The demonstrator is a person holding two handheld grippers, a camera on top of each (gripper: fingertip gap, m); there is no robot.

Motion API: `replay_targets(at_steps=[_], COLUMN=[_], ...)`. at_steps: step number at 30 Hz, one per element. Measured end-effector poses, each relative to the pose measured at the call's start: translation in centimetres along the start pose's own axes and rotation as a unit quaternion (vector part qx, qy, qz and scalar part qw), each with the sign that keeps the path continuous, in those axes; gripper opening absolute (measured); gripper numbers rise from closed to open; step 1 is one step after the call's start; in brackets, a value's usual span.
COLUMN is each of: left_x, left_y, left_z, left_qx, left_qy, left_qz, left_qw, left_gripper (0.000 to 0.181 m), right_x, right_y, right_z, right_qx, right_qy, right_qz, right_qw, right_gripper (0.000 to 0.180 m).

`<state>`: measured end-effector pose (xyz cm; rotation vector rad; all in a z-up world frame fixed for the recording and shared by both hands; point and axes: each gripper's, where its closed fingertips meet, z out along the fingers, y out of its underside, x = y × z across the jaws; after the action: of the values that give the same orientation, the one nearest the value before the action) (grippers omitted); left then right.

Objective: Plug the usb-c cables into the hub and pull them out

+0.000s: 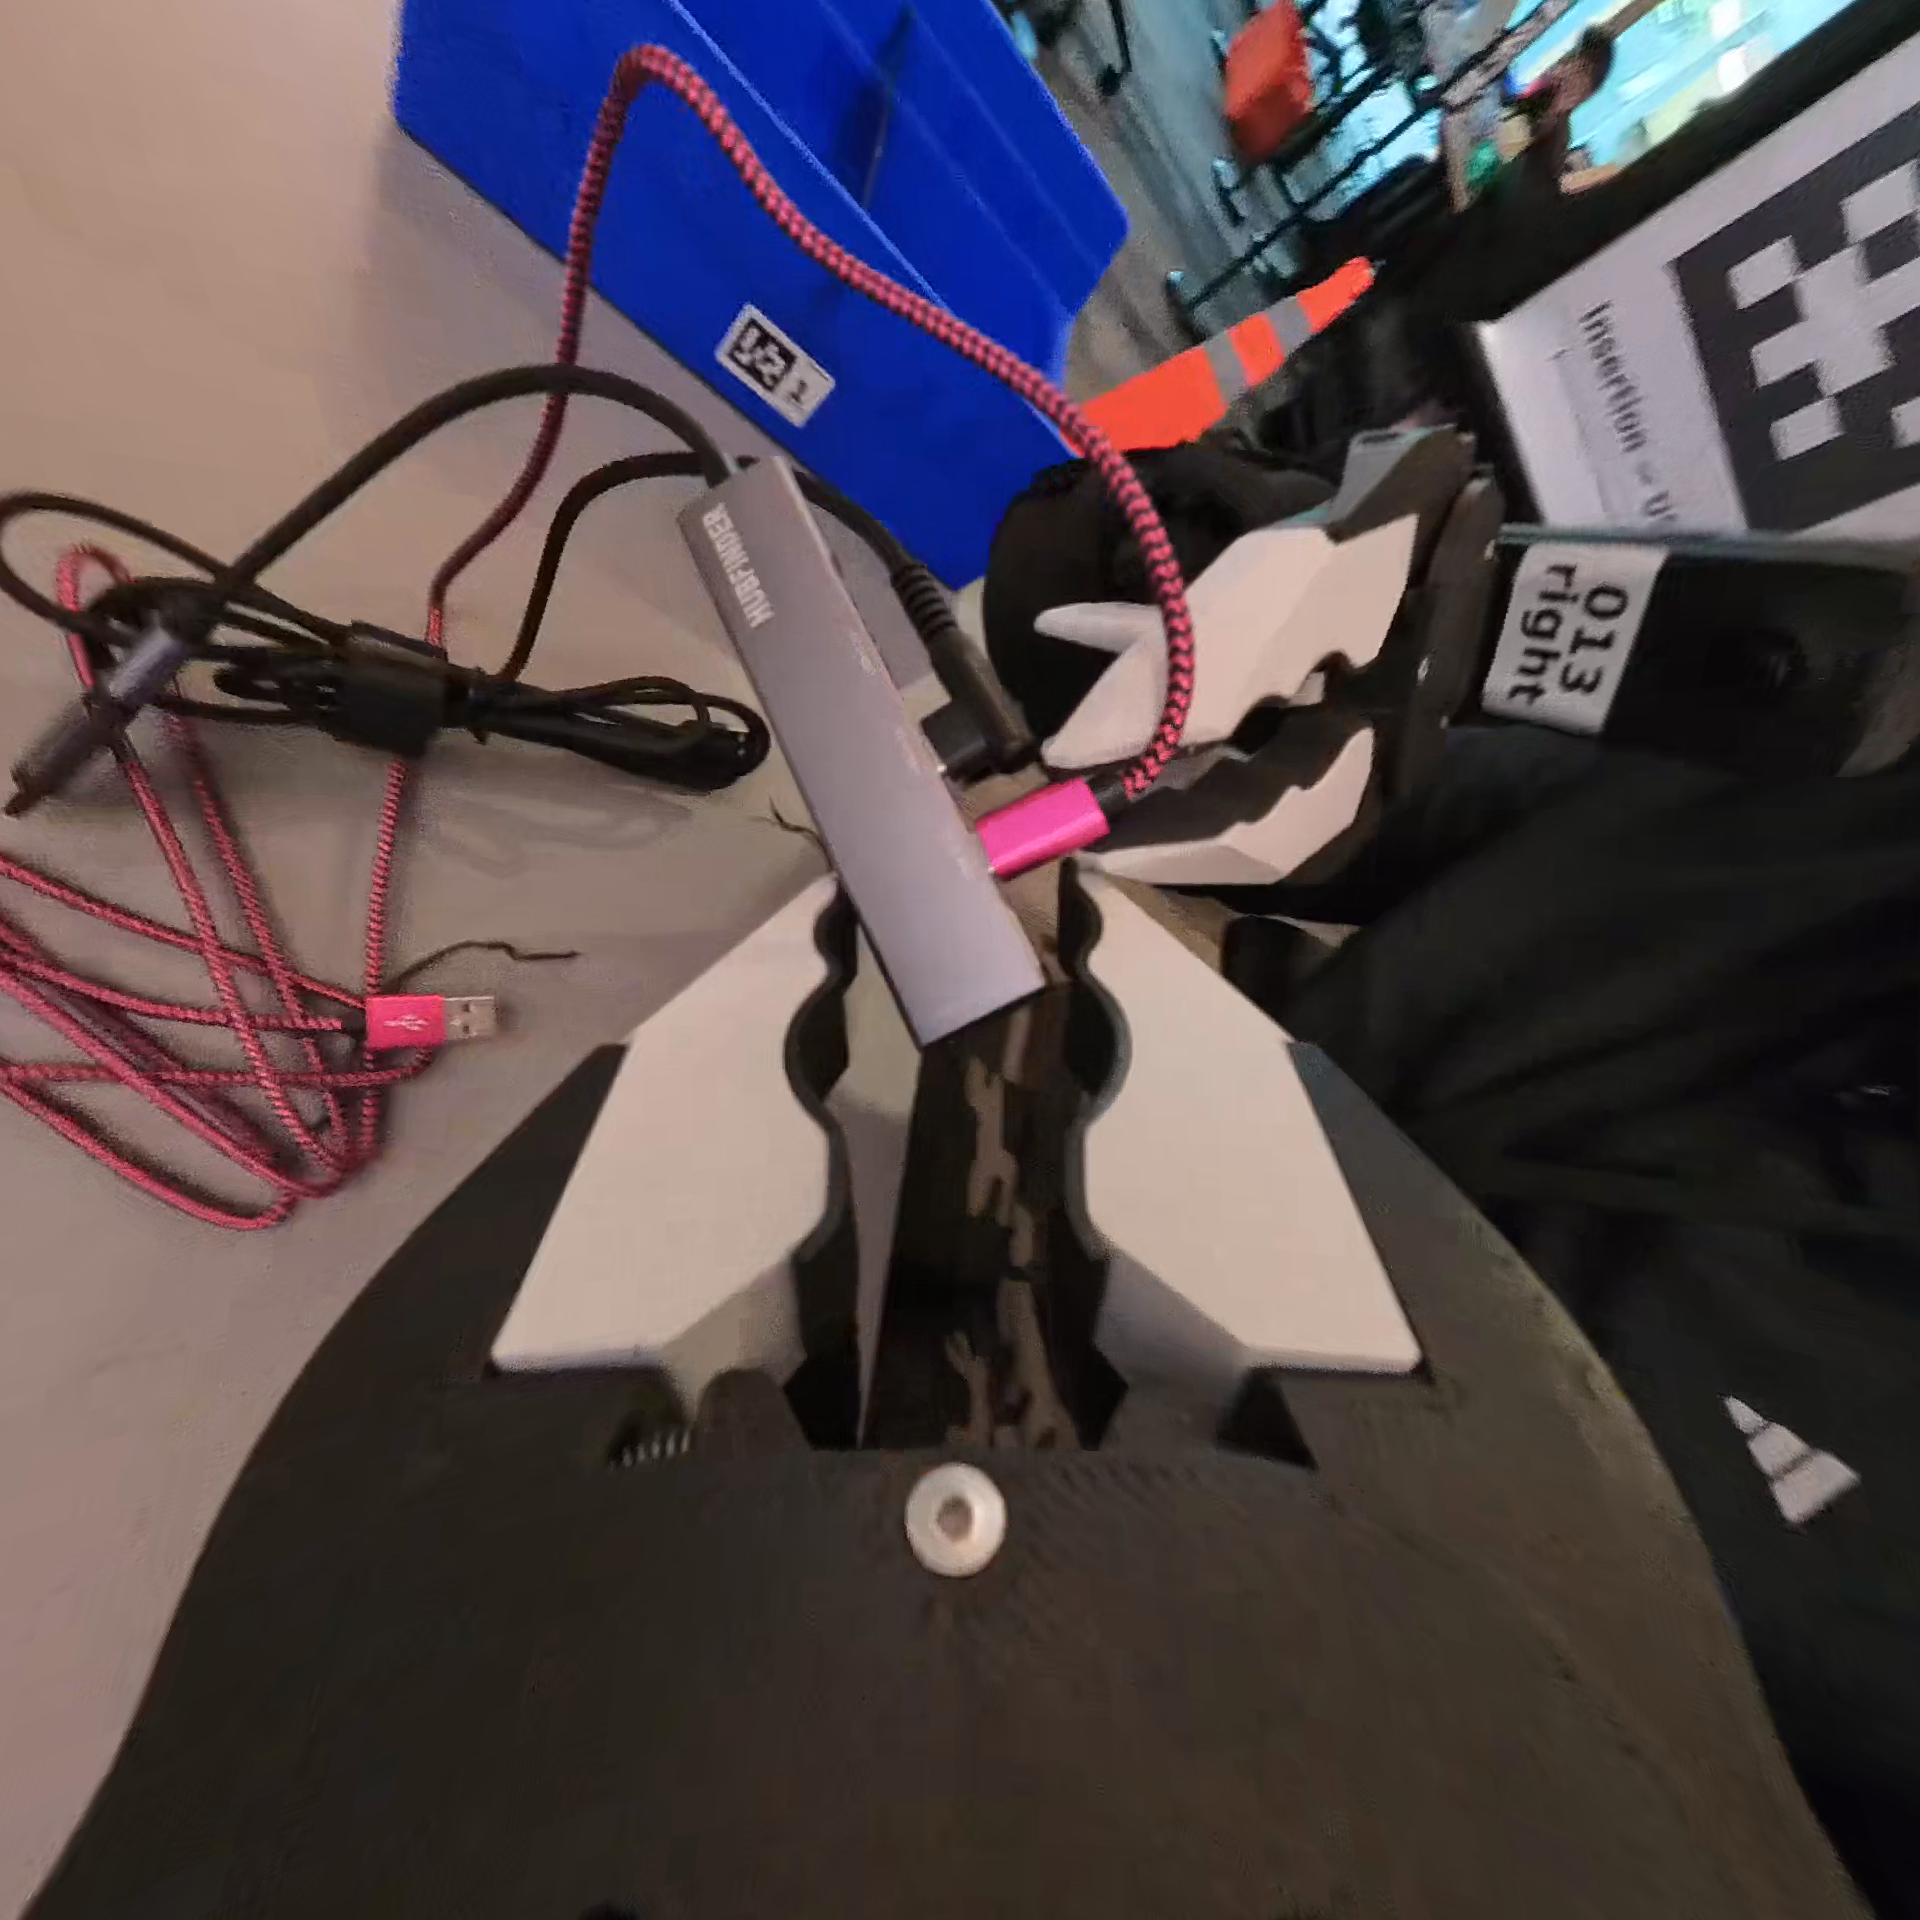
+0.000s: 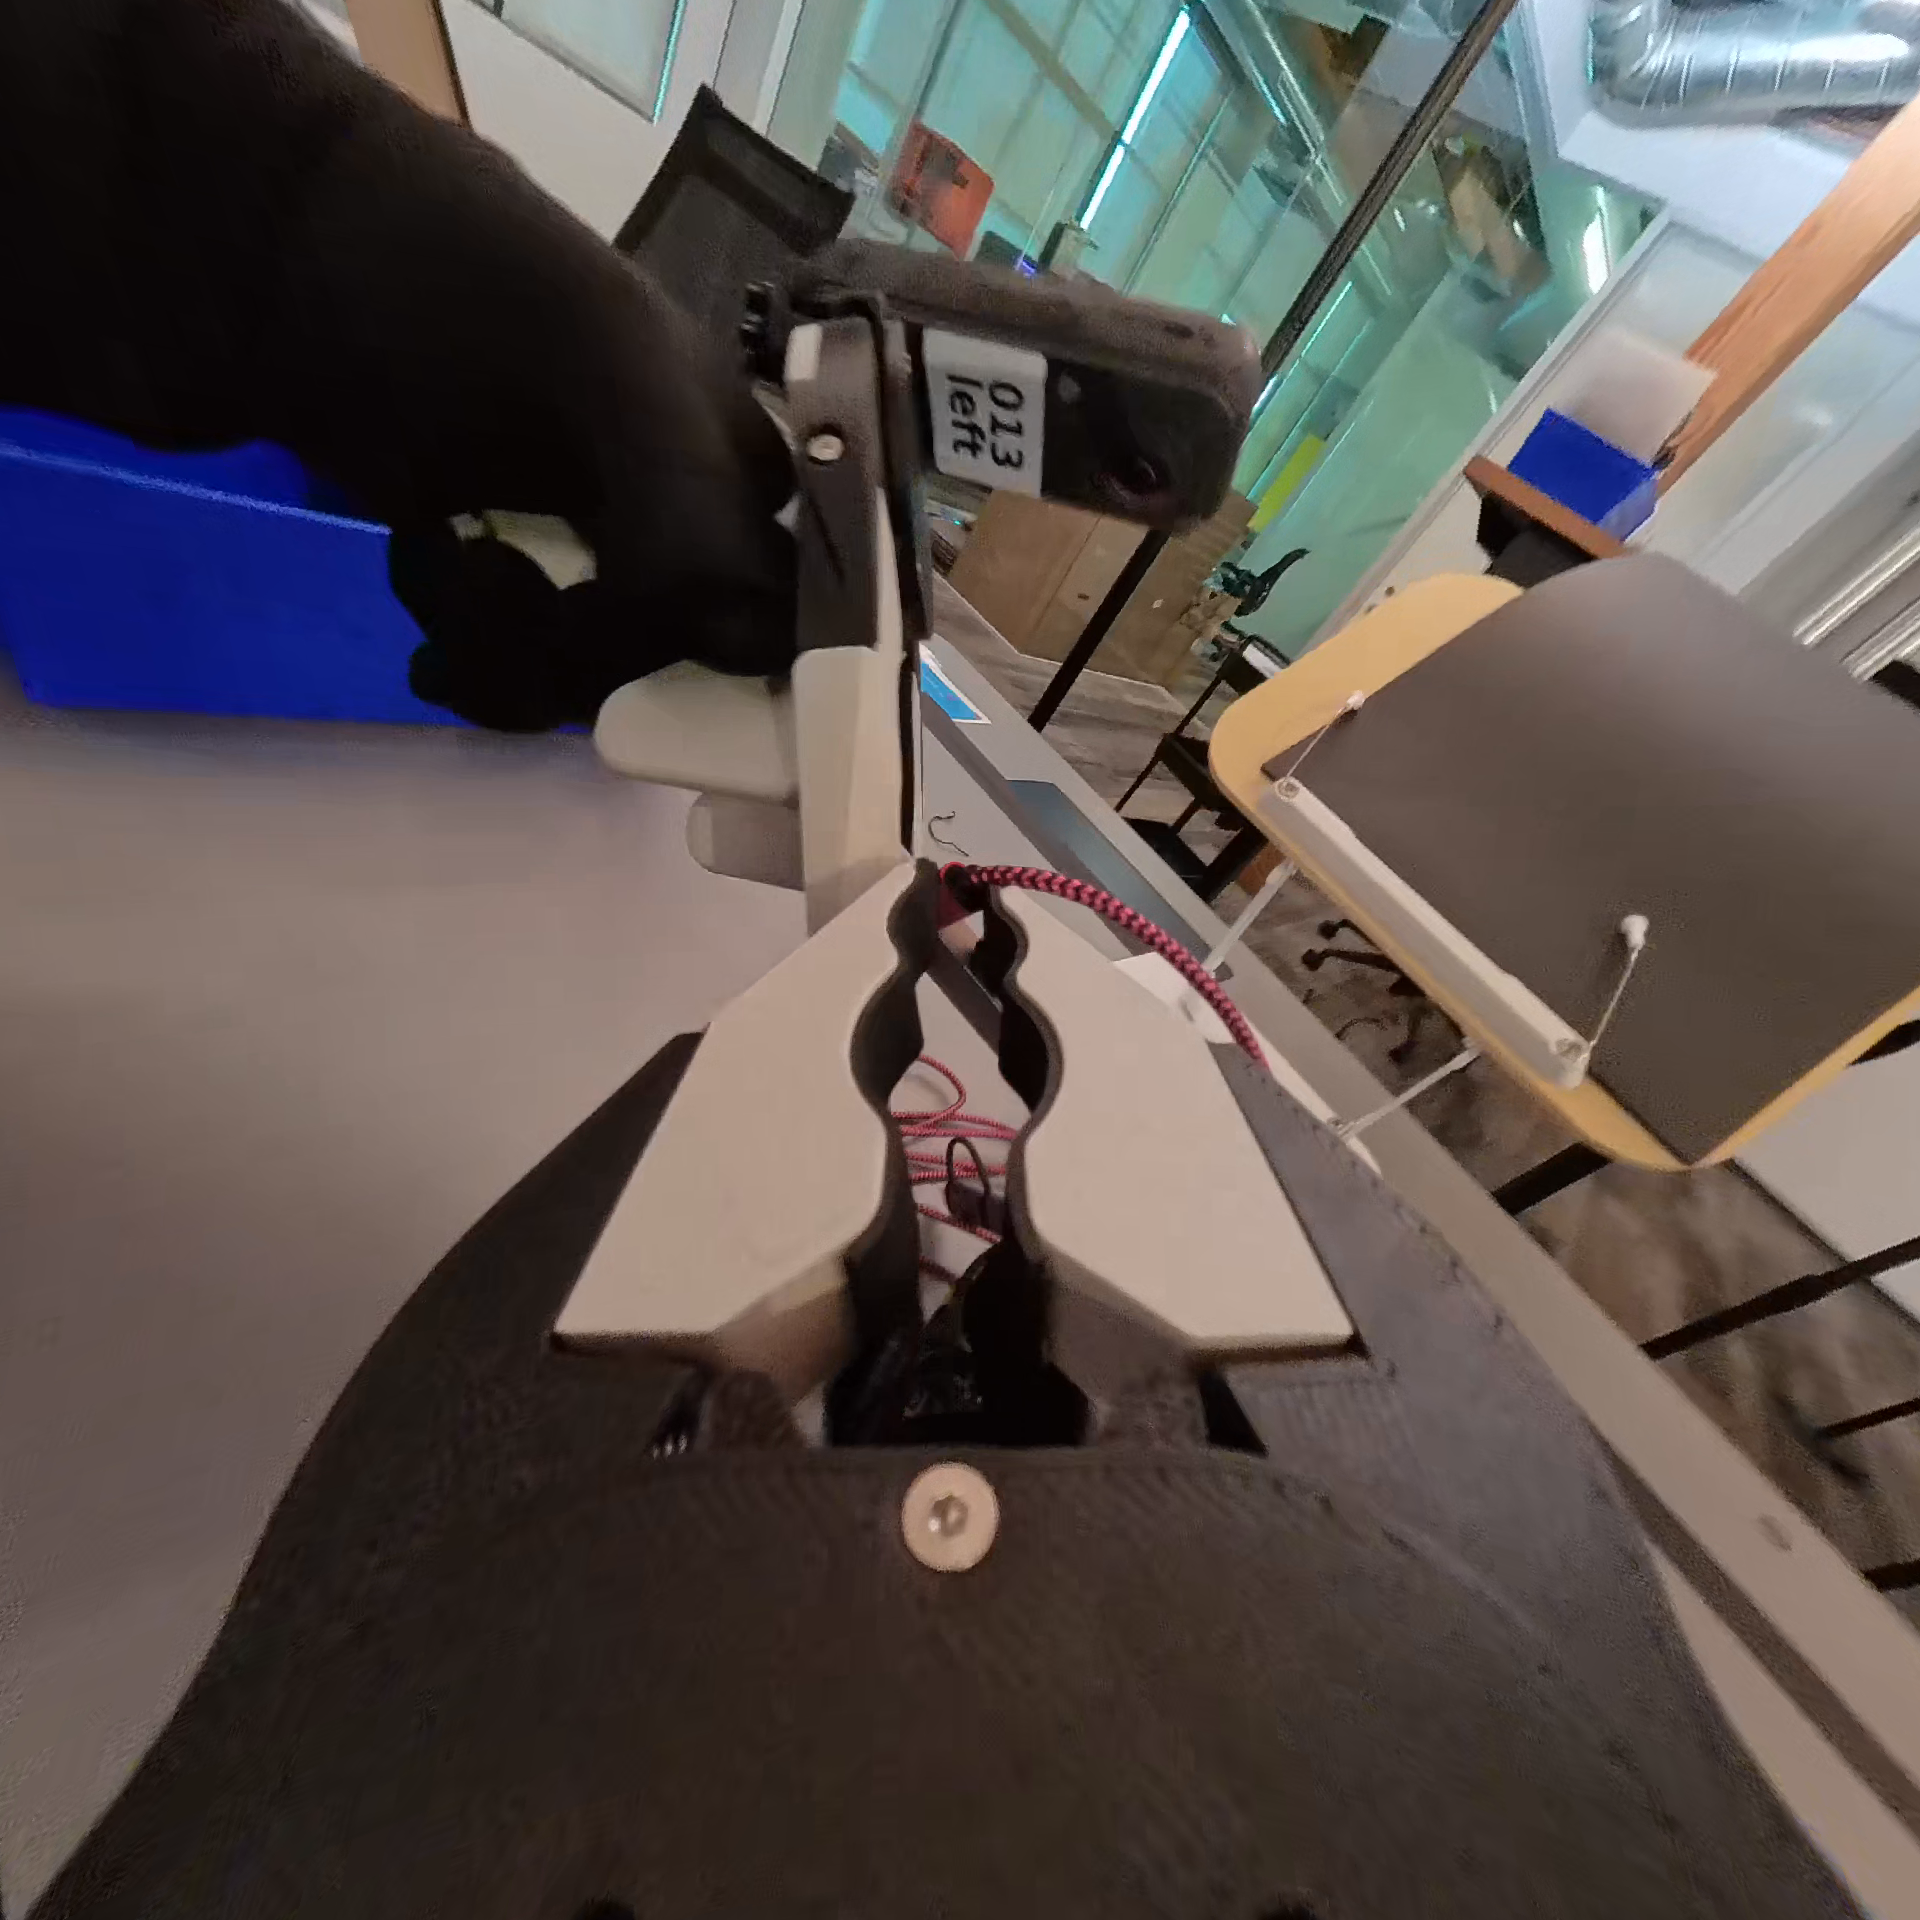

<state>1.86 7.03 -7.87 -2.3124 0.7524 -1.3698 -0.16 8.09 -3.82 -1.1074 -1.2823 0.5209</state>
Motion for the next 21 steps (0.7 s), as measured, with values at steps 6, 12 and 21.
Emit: replay_targets(at_steps=[6, 12, 21], left_x=[-0.1, -1.9, -5.6], left_y=[1.7, 2.1, -1.1], left_z=[0.3, 1.4, -0.1], left_qx=[-0.066, -0.078, -0.009], left_qy=[0.038, -0.024, -0.307], left_qz=[-0.007, 0.039, 0.177], left_qw=[0.997, 0.996, 0.935], left_gripper=[0.029, 0.02, 0.018], right_x=[-1.6, -1.8, -0.1], right_y=[0.1, 1.3, 2.1], right_z=[0.1, 0.3, 0.9], right_qx=[-0.009, -0.023, -0.022], right_qy=[-0.01, -0.038, -0.029], right_qz=[-0.081, -0.075, 0.178], right_qw=[0.997, 0.996, 0.983], right_gripper=[0.005, 0.005, 0.01])
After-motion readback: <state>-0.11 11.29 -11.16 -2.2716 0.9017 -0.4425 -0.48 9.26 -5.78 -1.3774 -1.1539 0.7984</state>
